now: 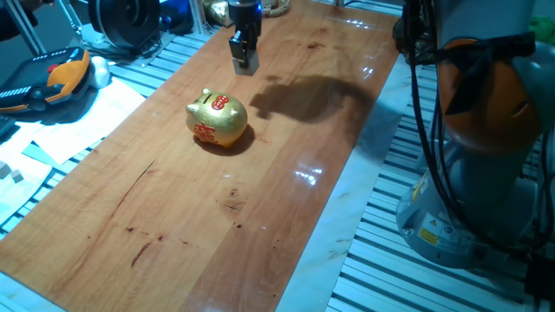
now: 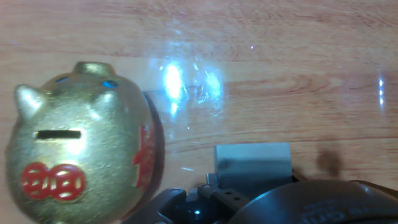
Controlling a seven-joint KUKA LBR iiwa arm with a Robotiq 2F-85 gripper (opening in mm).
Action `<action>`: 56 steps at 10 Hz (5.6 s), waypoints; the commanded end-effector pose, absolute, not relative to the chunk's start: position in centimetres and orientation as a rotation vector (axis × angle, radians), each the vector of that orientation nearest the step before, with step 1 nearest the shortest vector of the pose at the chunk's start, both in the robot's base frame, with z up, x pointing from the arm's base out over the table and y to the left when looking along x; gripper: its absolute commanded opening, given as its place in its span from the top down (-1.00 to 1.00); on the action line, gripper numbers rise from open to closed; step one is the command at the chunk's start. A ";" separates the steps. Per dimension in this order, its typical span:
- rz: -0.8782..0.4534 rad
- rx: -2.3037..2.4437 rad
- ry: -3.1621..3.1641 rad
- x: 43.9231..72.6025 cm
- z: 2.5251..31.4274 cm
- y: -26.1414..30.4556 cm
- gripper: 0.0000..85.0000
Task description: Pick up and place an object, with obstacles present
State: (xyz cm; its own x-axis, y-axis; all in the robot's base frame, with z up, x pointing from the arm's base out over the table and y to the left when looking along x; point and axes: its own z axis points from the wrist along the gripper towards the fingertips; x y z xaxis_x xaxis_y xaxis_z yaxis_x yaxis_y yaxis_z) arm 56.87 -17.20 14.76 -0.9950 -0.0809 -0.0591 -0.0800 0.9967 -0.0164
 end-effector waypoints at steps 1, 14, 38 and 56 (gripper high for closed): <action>-0.015 -0.124 3.078 56.9 13.9 -17.6 1.00; -0.003 -0.030 3.124 55.0 6.9 -19.9 1.00; -0.056 0.041 2.960 56.4 5.3 -18.8 -0.60; 0.041 0.002 3.098 54.7 21.9 -11.0 1.00</action>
State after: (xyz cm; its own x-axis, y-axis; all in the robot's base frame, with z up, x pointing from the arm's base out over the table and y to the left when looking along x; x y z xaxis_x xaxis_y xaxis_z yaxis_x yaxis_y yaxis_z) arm 54.67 -10.99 21.93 -0.9991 0.0011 -0.0422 0.0000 0.9997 0.0263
